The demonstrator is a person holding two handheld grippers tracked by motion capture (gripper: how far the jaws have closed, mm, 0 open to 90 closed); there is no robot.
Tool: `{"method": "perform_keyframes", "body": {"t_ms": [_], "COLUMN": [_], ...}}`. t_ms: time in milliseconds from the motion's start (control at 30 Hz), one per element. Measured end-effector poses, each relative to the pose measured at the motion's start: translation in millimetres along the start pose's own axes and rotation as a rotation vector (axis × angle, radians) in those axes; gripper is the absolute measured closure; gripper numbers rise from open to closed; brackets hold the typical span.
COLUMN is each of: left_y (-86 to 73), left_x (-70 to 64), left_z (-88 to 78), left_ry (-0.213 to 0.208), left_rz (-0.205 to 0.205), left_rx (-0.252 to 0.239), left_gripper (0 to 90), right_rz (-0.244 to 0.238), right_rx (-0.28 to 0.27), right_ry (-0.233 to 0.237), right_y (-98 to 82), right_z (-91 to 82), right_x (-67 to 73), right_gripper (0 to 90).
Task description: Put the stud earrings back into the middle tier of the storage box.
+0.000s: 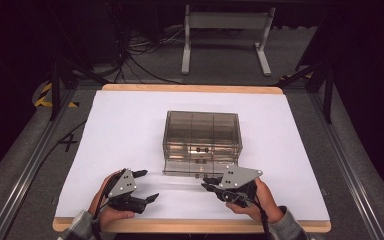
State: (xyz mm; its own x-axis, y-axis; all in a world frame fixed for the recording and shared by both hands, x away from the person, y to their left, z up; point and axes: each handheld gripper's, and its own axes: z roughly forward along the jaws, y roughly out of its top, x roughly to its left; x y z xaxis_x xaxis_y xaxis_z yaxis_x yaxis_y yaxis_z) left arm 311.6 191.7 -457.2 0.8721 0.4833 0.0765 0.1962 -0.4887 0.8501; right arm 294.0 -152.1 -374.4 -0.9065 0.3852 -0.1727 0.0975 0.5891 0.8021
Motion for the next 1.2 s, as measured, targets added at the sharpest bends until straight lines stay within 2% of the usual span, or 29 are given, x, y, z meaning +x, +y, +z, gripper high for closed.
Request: {"method": "perform_keyframes", "body": {"t_ms": [300,567,1200], "left_y": [-0.1,-0.1,-0.1], "left_x": [0.1,-0.1,-0.1], "left_z": [0.0,-0.2,-0.1], "left_ry": [-0.001,0.001,0.0], "left_rz": [-0.006,0.0,0.001], "left_rx": [-0.002,-0.002,-0.001], "left_gripper": [17.8,17.9,17.9], "right_rz": [0.027,0.041,0.054], "right_rx": [-0.008,0.006,0.023], "right_ry": [-0.034,-0.047,-0.048], "right_y": [6.2,9.3,13.7], "right_z": [-3.5,2.9,16.3], "right_x": [-13.7,-25.0,-34.9], "right_gripper": [82.8,82.8,82.8]}}
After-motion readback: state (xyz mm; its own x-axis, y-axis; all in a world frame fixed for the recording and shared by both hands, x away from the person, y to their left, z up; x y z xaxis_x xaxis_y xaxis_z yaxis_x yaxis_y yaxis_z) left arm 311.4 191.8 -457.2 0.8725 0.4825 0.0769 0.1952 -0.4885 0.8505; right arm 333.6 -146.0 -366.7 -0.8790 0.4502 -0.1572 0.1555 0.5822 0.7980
